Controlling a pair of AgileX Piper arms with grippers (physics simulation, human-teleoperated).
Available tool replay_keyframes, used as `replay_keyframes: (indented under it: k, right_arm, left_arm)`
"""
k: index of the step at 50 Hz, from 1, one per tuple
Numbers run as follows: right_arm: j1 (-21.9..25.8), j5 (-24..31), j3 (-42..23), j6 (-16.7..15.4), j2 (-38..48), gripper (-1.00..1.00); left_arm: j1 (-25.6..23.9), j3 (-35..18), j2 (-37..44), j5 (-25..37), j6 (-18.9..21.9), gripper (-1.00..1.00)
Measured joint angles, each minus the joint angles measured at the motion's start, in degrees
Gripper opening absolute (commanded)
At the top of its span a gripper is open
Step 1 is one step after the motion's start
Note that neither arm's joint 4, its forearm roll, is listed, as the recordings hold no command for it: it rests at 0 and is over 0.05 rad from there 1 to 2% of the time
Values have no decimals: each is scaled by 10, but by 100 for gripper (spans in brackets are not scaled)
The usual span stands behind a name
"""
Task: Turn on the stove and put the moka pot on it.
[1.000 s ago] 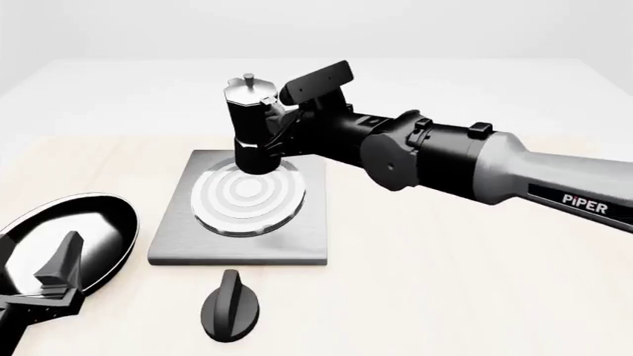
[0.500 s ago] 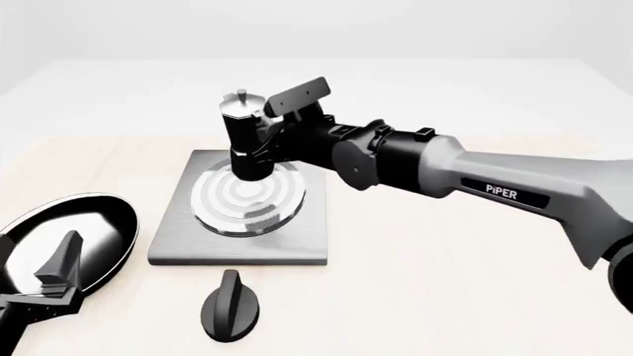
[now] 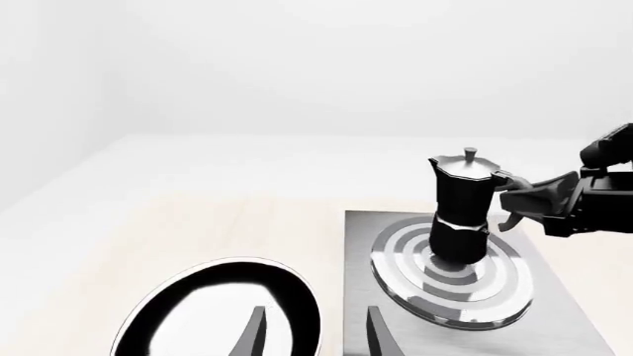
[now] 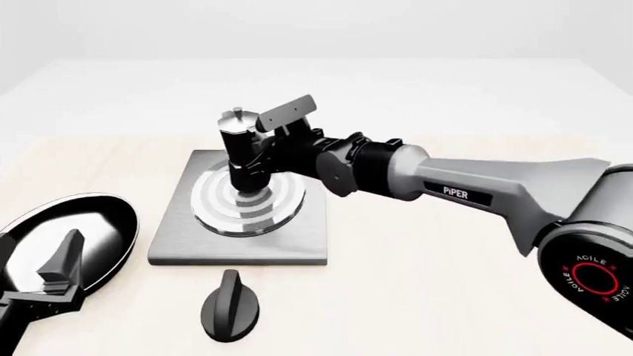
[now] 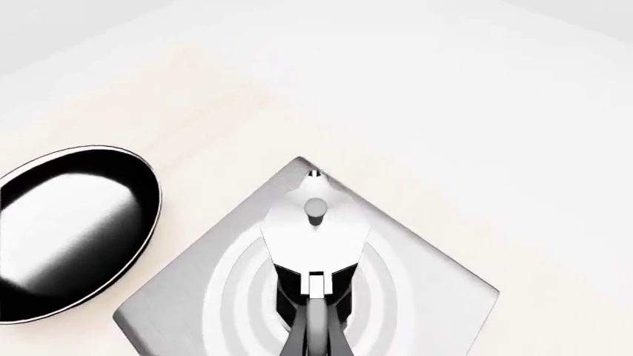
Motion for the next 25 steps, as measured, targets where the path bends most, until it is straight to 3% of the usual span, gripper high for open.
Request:
replay_keyframes:
  k: [25]
  right_arm:
    - [-1, -30, 5, 10, 23, -100]
  left_arm:
    - [2, 0, 2, -2, 0, 100]
